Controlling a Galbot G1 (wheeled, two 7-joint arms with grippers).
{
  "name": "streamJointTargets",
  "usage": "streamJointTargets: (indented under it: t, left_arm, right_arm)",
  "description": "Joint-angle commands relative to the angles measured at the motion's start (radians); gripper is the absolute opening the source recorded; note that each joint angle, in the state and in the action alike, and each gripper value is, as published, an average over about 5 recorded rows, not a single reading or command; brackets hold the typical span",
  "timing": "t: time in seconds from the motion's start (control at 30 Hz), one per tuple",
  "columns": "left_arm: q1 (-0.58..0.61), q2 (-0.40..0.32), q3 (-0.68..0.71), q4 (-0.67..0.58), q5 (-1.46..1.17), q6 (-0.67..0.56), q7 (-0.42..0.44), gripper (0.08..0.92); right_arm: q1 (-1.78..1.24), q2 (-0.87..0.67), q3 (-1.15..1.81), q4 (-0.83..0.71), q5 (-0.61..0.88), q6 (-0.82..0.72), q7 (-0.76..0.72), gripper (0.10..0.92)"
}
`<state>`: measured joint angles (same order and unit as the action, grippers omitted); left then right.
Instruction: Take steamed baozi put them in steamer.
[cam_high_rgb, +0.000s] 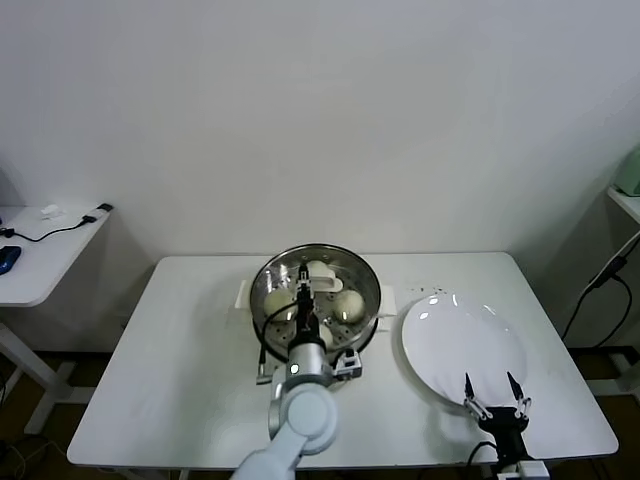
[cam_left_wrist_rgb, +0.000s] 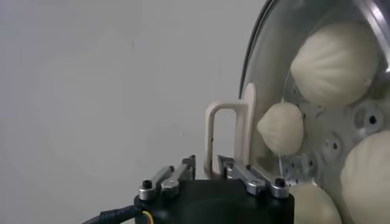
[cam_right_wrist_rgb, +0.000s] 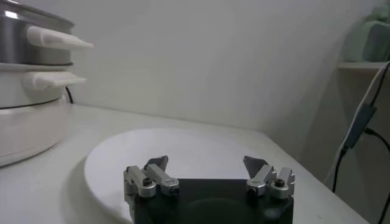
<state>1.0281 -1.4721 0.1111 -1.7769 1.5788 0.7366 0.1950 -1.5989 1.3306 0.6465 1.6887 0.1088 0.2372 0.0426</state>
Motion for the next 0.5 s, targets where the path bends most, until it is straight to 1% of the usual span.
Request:
streamJointTargets:
  t: [0.03, 0.17, 0.23, 0.33, 0.4, 0.5]
  left_arm:
    - [0.016, 0.041, 0.011, -0.099, -0.073, 0.001, 0.017, 0.353]
    - [0.036, 0.082, 0.01, -0.181, -0.149, -0.009, 0.023, 0.465]
    - [0.05, 0.101, 0.008, -0.219, -0.205, -0.021, 0.012, 0.526]
    - [0.081, 0.127, -0.009, -0.259, -0.366, -0.092, -0.087, 0.613]
    - [0.108, 0.133, -0.05, -0.281, -0.547, -0.207, -0.182, 0.673]
    - [0.154, 0.136, -0.157, -0.313, -0.854, -0.402, -0.287, 0.756]
  right_arm:
    - [0.002, 0.0, -0.001, 0.002, 0.001, 0.0, -0.003, 0.823]
    - [0.006, -0.002, -0.003, -0.003, 0.001, -0.004, -0.004, 0.823]
    - [0.009, -0.002, -0.006, -0.005, 0.003, -0.005, 0.0, 0.823]
    - [0.016, -0.002, -0.013, -0.006, 0.017, -0.002, 0.009, 0.823]
    - [0.02, -0.003, -0.018, -0.003, 0.029, 0.006, 0.011, 0.823]
    - [0.023, -0.01, -0.023, 0.0, 0.04, 0.037, 0.006, 0.823]
